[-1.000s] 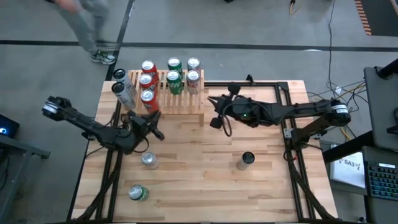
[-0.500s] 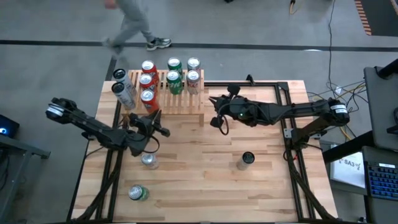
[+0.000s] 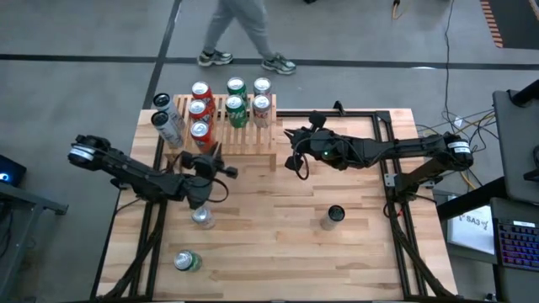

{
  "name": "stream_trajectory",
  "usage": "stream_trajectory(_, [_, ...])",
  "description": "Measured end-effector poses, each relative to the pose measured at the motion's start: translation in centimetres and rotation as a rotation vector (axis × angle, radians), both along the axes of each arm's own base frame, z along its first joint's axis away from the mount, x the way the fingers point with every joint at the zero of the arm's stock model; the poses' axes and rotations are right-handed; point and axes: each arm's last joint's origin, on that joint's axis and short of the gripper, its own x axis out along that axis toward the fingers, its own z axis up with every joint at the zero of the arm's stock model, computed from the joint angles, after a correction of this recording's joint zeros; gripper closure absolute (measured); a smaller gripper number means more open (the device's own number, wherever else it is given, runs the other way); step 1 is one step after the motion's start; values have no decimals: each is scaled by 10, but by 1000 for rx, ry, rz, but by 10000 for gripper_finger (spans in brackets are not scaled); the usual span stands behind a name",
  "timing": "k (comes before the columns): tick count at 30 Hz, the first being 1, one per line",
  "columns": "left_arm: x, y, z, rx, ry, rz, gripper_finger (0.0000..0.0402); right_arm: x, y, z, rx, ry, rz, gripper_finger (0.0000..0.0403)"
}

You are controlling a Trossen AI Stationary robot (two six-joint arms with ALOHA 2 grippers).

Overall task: Place canned beverage on shelf
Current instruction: Put the orange soda can on the shelf aligned with the other orange soda can

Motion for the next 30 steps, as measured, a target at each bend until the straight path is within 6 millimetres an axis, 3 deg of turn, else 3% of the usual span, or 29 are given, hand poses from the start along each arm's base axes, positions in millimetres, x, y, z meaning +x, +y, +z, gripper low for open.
stream_trajectory(30, [-4,13,12,27,98,59,365,-1,0,-9,1,29,1,390])
